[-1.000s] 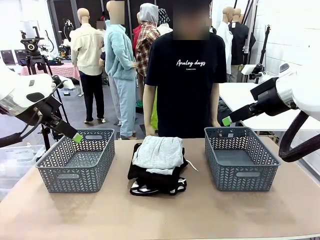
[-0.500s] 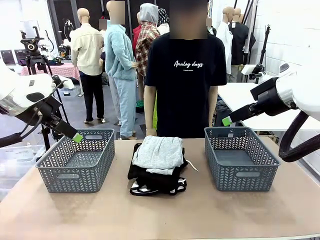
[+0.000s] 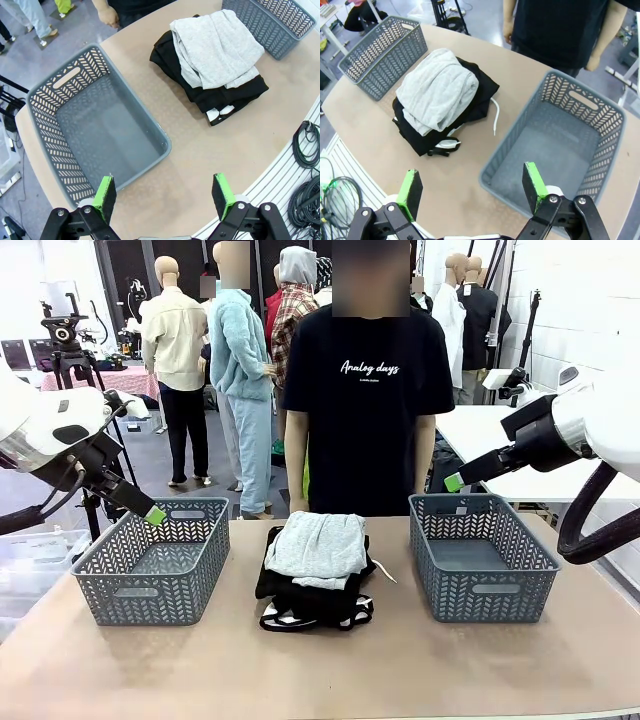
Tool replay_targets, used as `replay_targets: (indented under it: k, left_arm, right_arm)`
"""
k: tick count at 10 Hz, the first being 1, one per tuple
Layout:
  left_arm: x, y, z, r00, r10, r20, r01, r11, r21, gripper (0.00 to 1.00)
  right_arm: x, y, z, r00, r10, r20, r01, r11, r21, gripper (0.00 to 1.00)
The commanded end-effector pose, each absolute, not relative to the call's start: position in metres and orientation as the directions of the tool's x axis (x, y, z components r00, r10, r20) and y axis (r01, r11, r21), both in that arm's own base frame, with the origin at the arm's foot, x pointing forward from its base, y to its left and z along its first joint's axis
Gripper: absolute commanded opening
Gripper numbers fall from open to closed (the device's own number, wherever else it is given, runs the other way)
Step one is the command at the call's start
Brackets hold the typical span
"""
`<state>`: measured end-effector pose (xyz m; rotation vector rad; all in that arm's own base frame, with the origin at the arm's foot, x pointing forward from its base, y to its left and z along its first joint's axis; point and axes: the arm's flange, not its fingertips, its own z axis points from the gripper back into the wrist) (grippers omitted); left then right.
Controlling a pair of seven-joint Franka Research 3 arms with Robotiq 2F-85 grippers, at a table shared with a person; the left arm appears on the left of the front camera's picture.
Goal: Sort the tops and bottoms.
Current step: Lift clothes from the center of the table with your left hand.
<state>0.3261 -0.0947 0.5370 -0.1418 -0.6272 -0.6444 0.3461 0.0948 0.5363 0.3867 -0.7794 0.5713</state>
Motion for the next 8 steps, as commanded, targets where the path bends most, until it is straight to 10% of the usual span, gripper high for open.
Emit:
replay_targets:
  k: [1,8]
  left_arm:
    - [0.326,-0.093,0.538,0.622,-0.517,0.589,0.6,0.797,0.066,1.0]
    - [0.37,-0.147,0.537,0.603,-0.546,0.582,0.591,0.796,0.133,1.0]
  right_arm:
    - [0.347,0.096,0.535,0.577,0.323,0.75,-0.615,0.777,0.139,1.0]
    - [0.347,0.096,0.535,0.577,0.323,0.75,-0.615,0.777,0.139,1.0]
